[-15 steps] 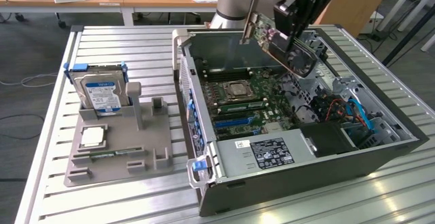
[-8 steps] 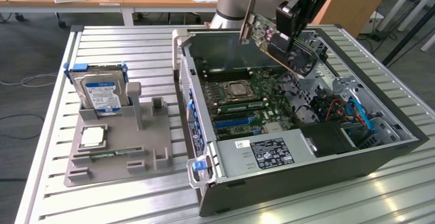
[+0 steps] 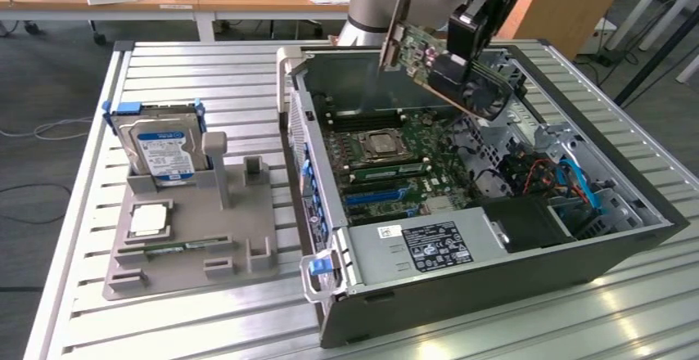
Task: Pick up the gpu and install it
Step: 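Insert the gpu into the slot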
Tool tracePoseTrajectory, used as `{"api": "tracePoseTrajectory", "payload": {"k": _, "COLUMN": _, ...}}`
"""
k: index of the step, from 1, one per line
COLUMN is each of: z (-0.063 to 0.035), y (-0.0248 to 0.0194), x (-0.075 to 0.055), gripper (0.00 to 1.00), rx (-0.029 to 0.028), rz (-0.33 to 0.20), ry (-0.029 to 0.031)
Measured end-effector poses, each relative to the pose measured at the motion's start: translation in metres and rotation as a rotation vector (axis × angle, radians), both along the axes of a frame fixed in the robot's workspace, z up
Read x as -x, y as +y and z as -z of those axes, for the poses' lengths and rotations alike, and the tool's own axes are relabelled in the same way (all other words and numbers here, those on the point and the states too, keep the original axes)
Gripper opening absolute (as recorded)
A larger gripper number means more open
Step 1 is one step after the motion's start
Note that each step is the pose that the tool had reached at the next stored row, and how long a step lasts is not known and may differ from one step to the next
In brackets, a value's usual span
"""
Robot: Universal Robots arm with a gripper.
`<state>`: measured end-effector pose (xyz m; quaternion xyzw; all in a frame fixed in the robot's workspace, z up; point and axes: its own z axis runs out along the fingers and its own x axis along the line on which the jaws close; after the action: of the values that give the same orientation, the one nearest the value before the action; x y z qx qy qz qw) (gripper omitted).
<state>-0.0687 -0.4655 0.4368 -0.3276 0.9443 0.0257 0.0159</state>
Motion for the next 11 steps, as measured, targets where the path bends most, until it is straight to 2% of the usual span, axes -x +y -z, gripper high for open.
{"api": "tracePoseTrajectory", "payload": {"k": 11, "z": 0.0002, "y": 0.0, "x": 0.0, "gripper": 0.27, "rx": -0.0001, "rz": -0.157, "ry": 0.0}}
